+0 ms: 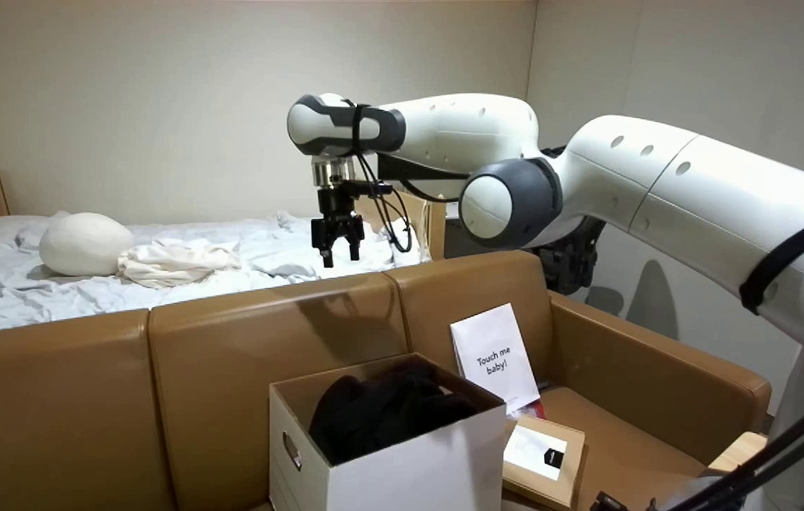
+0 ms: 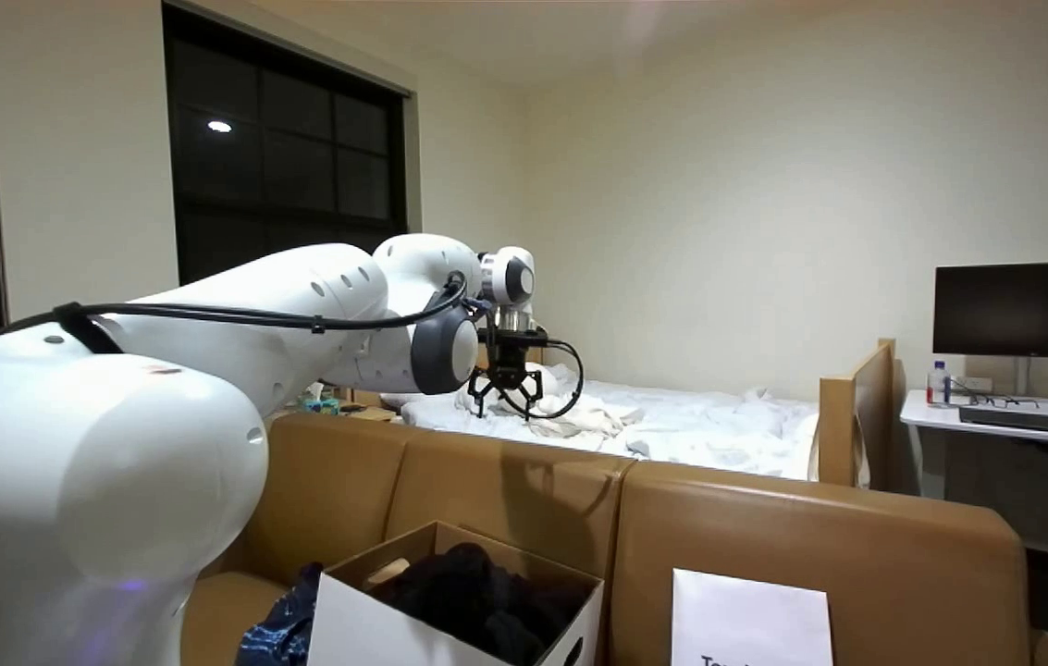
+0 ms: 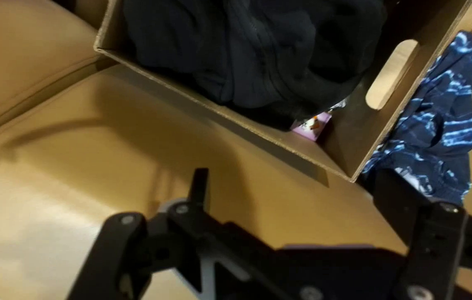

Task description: Put the black hoodie inside the white storage box

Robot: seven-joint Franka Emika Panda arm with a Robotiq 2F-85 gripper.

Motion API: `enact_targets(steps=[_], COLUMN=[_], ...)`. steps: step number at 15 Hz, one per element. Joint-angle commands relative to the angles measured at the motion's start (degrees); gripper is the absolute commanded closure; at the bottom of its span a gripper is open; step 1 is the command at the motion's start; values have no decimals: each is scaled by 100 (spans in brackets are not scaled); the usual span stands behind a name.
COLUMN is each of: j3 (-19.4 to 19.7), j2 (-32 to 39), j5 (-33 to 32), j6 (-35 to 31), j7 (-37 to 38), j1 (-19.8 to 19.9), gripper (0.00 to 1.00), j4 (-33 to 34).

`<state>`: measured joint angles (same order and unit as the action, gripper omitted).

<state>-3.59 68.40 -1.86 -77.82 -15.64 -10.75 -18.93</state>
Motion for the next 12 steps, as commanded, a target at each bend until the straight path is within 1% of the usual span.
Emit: enact_targets(steps=[1,3,4,5,8,12], j3=[442,634,629,563,631,632], j2=[-256,-337,-267,-232,-232,-232], j5=[-386,-569,-537,-449,-455,-455], j6=[-303,-326,-88,-213,-200,-200], j7=[395,454,360,280,280,280], j1=[-87,-63,43,-43,48,45], gripper=[0,0,0,0,0,0], j4=[-64,-123,-3,-5,-22,-23])
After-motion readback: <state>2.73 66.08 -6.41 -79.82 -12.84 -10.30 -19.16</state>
